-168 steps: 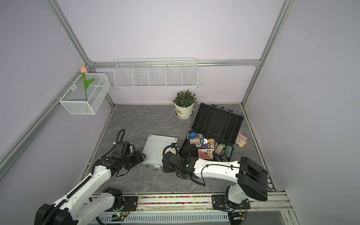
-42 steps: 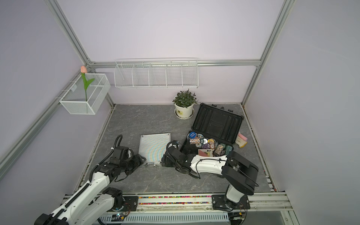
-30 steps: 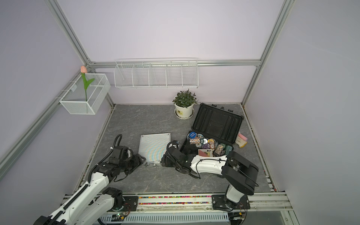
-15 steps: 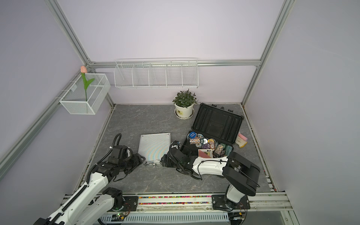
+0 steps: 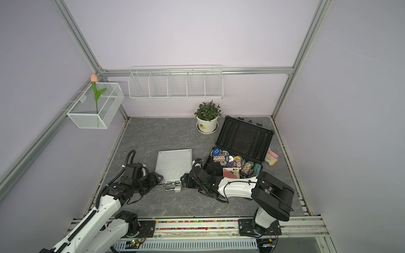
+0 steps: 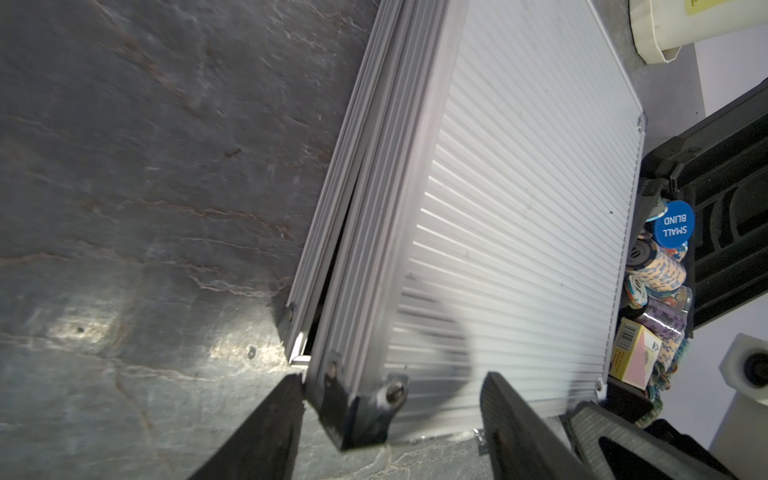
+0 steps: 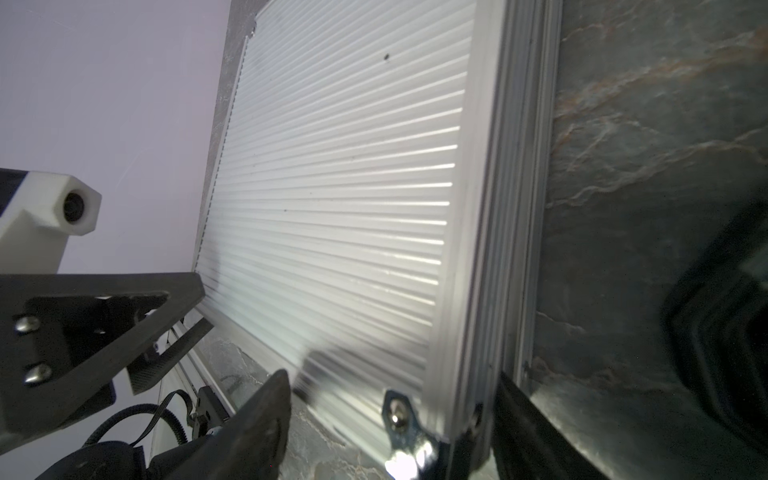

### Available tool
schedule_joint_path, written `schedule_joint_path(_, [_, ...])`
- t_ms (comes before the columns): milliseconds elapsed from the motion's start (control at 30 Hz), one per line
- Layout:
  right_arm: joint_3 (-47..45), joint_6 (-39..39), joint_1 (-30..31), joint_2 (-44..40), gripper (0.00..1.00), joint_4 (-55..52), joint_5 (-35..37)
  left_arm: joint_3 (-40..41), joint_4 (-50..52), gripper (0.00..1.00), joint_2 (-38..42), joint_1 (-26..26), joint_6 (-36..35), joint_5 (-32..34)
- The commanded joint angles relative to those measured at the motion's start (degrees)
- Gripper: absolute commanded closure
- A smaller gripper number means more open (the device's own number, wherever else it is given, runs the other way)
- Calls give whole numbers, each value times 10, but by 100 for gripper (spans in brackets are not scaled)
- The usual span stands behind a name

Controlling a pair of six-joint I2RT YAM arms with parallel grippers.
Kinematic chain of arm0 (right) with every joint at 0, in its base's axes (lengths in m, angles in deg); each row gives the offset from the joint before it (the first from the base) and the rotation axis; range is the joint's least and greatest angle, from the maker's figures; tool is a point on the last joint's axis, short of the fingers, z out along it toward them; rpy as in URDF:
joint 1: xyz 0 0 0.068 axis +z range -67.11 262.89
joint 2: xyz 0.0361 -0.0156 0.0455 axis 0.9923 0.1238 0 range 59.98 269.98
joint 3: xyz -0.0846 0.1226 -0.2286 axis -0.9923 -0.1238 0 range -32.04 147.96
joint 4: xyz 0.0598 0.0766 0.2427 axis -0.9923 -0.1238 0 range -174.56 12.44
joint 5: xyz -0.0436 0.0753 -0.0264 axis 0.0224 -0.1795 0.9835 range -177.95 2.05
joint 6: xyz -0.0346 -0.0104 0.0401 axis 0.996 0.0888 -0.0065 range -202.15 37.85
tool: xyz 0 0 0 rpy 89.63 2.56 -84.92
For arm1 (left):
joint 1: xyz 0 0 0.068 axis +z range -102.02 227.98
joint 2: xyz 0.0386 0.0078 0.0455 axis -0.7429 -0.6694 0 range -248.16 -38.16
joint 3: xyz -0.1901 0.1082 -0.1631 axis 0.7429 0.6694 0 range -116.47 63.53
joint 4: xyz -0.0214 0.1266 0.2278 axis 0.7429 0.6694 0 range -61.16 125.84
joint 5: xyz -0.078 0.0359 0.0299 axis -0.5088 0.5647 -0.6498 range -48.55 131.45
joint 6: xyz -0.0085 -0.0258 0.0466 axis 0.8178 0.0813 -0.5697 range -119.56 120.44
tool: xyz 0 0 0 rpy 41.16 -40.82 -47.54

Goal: Open the poker set cases
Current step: Open the case lid on the poker set case.

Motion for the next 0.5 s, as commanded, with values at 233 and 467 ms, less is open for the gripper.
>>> schedule_joint_path(233, [-20, -31, 1, -23, 26, 48, -9, -26, -26, 30, 9, -3, -2, -9])
schedule_joint_path(467, [-31, -44, 0, -29, 30, 79, -10, -23, -19, 29, 14, -3, -5, 1])
